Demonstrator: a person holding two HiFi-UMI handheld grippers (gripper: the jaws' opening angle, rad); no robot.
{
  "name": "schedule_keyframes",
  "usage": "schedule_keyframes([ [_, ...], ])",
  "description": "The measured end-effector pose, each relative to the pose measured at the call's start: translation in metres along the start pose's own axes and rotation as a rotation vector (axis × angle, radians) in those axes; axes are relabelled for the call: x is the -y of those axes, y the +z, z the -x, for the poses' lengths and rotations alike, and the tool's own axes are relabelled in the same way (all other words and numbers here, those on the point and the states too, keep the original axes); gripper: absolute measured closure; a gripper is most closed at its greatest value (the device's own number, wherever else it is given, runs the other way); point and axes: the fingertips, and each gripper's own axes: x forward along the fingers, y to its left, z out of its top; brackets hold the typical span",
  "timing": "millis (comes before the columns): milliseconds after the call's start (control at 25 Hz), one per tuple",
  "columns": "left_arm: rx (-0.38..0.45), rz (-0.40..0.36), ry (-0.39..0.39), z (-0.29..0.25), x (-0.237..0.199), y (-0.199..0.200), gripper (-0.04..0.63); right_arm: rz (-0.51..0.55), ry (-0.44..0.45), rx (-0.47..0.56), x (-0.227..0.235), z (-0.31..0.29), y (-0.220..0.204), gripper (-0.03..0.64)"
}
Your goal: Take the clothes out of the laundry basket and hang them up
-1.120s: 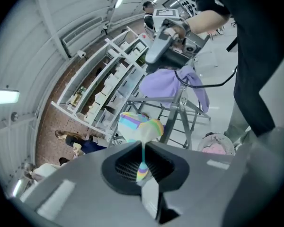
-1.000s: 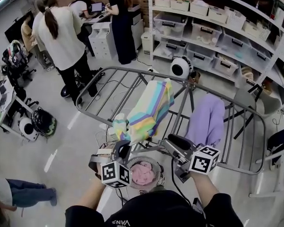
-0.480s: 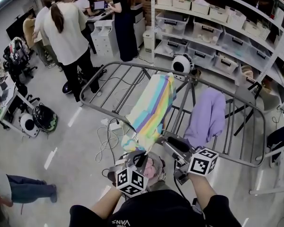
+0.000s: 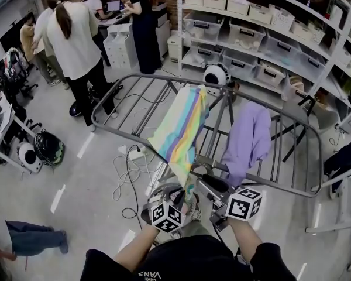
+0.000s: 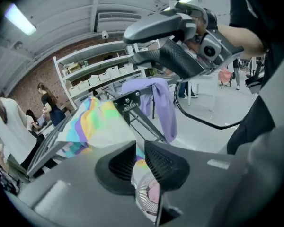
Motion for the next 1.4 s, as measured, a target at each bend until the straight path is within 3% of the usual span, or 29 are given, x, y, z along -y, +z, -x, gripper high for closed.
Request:
schedule_keyframes([
  [160, -0.042, 0.046, -0.002, -0.002, 0.003, -0.019, 0.508, 0.0, -0.028, -0.02, 0.002, 0.007, -0.013, 0.477],
  [320, -0.045, 0.085, 0.055, 0.011, -0.009, -0.03, 0.503, -0.012, -0.054, -0.028, 0.007, 0.013, -0.027, 0.477],
  [560, 0.017, 0.135, 0.193, 0.047, -0.043, -0.03, 0.503, 0.018, -0.085, -0.042, 0.003, 0.015, -0.042, 0.477],
  [800, 0.095, 0.166, 0.24, 0.083, -0.055, -0.012, 0.503, 0.038, -0.106, -0.05, -0.006, 0.018, -0.046, 0.477],
  [1080, 0.2, 0.185, 0.34, 0.126, -0.07, 0.018, 0.503, 0.156, -0.12, -0.048, -0.012, 0.019, -0.036, 0.479],
  [1400, 0.244, 0.233, 0.468, 0.159, -0.059, 0.043, 0.503, 0.268, -0.076, -0.06, -0.019, 0.034, -0.015, 0.5],
])
